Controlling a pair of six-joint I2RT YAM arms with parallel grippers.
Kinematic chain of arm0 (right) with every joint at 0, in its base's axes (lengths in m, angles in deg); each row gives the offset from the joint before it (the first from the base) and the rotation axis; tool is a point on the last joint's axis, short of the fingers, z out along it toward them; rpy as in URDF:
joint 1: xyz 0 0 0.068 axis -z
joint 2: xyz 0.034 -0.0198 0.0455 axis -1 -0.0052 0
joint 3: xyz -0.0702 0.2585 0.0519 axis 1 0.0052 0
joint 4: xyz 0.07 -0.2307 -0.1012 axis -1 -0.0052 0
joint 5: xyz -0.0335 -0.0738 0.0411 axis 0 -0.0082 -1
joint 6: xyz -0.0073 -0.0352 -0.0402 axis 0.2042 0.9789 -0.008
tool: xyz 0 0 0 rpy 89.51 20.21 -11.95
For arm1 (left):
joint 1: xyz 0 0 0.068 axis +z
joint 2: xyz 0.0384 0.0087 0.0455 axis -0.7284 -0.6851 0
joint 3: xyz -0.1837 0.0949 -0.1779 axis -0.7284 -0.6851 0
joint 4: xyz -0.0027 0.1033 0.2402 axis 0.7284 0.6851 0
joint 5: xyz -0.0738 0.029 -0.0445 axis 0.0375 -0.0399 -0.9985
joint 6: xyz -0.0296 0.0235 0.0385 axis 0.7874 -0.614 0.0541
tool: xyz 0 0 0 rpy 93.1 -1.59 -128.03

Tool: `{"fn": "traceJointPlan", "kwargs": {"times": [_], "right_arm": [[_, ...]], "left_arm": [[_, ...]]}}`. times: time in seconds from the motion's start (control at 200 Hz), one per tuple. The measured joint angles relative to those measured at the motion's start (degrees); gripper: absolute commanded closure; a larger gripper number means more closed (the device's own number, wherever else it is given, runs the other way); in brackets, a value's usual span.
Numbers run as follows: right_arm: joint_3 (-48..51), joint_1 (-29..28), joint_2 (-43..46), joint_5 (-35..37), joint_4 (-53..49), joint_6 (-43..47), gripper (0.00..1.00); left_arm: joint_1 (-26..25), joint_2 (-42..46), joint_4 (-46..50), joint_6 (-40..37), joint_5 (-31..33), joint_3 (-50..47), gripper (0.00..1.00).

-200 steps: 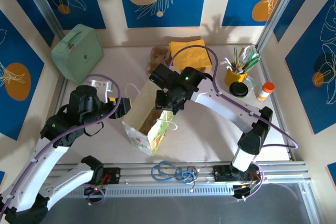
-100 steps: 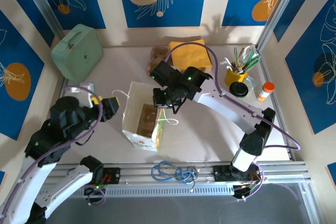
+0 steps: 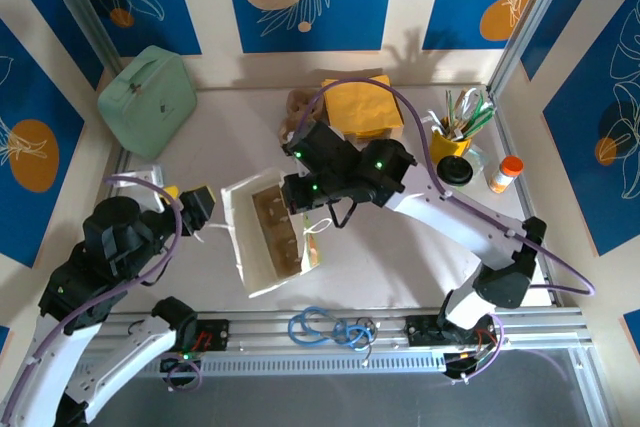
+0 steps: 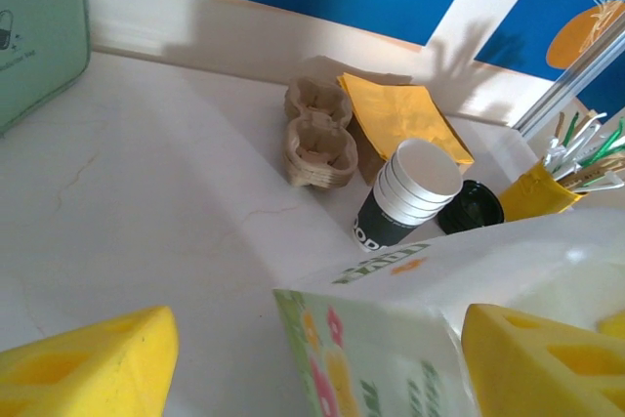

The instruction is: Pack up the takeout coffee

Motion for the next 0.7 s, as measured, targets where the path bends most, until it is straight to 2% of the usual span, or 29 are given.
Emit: {"fn": "traceJointPlan", "kwargs": {"times": [0.375,0.7], "right_arm": [[4.42,-2.27,3.50,1.68,5.35,3.17,0.97],[1.38,-0.24,0.55,-0.76,2.82,1.29,0.97]], "left_arm": [[0.00,1.09,0.35,0.00,1.66,-0.44,0.23],[0.00,1.09,0.37,0.02,1.64,-0.44,0.23]]}}
